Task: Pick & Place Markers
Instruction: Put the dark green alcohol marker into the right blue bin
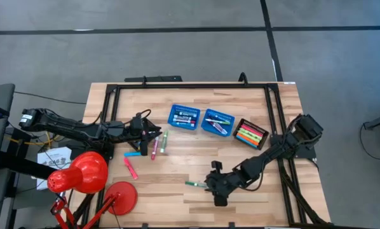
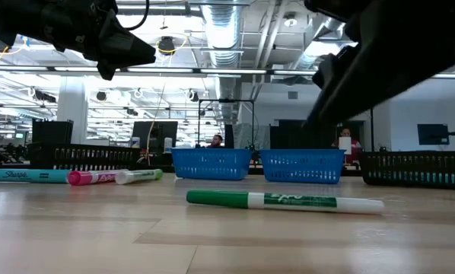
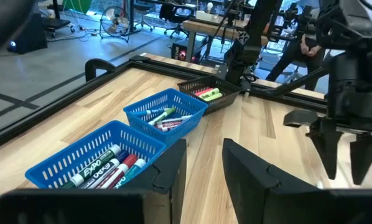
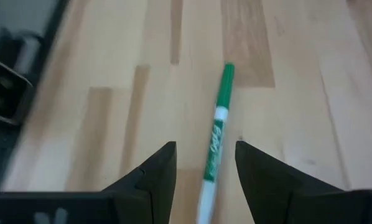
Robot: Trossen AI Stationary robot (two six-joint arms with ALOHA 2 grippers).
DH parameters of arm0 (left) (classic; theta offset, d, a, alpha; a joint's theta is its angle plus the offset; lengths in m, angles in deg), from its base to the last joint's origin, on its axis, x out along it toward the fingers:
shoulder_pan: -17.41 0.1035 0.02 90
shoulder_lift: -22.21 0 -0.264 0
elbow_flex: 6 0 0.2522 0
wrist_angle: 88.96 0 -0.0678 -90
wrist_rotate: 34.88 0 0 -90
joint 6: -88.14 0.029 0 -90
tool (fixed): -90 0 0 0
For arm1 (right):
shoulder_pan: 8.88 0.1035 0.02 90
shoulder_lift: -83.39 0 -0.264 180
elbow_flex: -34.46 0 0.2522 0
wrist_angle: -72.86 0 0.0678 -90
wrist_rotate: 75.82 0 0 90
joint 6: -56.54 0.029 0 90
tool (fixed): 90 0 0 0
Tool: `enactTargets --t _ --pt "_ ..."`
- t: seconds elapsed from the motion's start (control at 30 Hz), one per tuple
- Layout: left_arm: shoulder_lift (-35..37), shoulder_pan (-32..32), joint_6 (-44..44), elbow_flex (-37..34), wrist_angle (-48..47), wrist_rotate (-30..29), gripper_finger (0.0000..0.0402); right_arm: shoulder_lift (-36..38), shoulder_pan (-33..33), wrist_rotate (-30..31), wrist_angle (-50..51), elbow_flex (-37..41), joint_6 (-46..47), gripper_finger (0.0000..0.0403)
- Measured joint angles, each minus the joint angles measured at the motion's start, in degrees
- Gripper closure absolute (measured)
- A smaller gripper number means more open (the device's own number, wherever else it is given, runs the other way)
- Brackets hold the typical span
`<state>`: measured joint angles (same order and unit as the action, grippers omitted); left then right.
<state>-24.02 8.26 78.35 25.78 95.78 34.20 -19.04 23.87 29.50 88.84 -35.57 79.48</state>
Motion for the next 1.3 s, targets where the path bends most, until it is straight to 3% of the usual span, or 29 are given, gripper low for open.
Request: enactTargets --t 0.3,0.43,0.63,0.8,1.0,1.13,1.3 --pt "0.01 -0.01 -0.13 0.0 0.0 -0.01 0.0302 -9.38 -0.75 -1.38 -6.87 0.74 0.52 0.025" --pt "-0.01 -0.01 -0.13 0.0 0.0 0.0 0.0302 -12.09 -1.86 -1.01 -4.96 -1.0 0.46 0.0254" --pt "-0.01 -0.01 -0.05 0.0 -0.02 0.0 0.0302 -11.86 -4.56 -1.94 -3.85 -1.17 -2.98 0.0316" --pt "-0.01 -0.01 0.05 0.0 -0.02 -0.02 0.0302 -8.75 -8.18 -1.67 -1.1 -1.93 -4.13 0.0387" --pt "-0.01 -0.01 0.05 0.0 -0.02 -0.02 0.0302 1.93 -15.18 6.71 8.24 -3.97 -8.93 0.0363" --pt "-0.01 -0.01 0.07 0.0 -0.01 0.0 0.0302 8.02 -22.64 12.05 20.32 -3.81 -9.52 0.0387" --pt "-0.01 -0.01 0.07 -0.02 -0.02 -0.02 0.0302 10.18 -32.38 11.95 30.54 -3.82 -9.46 0.0381"
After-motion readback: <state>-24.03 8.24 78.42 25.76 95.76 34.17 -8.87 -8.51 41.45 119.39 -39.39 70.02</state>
